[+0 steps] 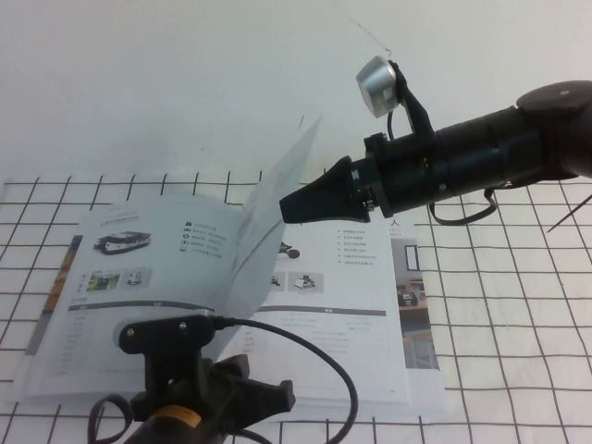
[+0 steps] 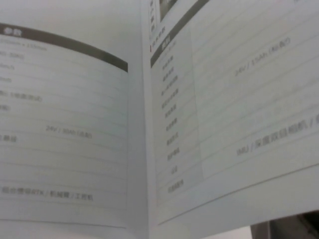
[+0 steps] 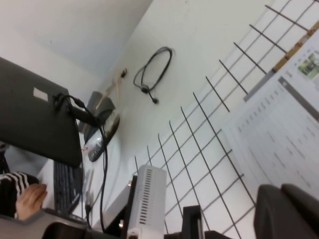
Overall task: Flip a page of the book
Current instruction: Open the closed book
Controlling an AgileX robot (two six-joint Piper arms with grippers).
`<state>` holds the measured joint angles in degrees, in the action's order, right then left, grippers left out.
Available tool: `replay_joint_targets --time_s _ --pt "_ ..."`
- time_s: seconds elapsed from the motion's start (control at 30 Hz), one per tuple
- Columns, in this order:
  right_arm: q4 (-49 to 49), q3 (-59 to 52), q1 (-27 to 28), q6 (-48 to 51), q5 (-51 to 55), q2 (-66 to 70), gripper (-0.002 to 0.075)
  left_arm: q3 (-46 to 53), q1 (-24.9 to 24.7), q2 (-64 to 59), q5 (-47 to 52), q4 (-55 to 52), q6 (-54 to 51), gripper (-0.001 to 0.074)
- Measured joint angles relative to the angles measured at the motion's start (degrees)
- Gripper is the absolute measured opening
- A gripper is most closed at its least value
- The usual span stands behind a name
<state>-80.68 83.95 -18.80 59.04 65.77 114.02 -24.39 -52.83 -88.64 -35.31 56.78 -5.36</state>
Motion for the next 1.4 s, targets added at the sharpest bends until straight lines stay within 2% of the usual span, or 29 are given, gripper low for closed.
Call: replay_joint_targets --time_s 0.2,0.43,0.57,0.7,0.77,0.9,1.13,1.4 --pt "-5.5 0.5 0.0 2.9 1.4 0.0 0.0023 0.0 0.0 1.9 -1.8 6.0 0.0 -0.0003" --pt "-4.5 6.3 0.0 3.2 1.9 -0.1 0.0056 0.0 0.7 2.2 -2.7 16.0 -3.7 -0.0002" --pt "2.7 7.7 0.0 3.2 2.2 -0.3 0.0055 0.0 3.3 2.2 -0.3 19.6 -8.1 -0.0002" --pt "17.8 7.1 -0.8 -0.7 1.7 0.0 0.0029 0.0 8.7 2.2 6.6 20.5 -9.5 -0.0002" --pt "24.6 6.2 -1.6 -3.4 -1.2 1.4 0.0011 0.0 11.5 2.2 9.7 20.5 -10.4 -0.0002" --pt "30.3 5.2 -3.4 -5.2 -7.8 5.9 0.0000 0.0 15.4 2.2 13.1 20.5 -11.9 -0.0002" --pt "33.0 5.2 -7.4 -6.4 -17.0 12.6 0.0000 0.0 16.4 2.3 15.8 20.4 -12.3 -0.0002" --pt "42.3 5.9 -9.9 -16.0 -20.1 13.4 0.0001 0.0 16.4 2.1 17.7 19.7 -12.7 -0.0002"
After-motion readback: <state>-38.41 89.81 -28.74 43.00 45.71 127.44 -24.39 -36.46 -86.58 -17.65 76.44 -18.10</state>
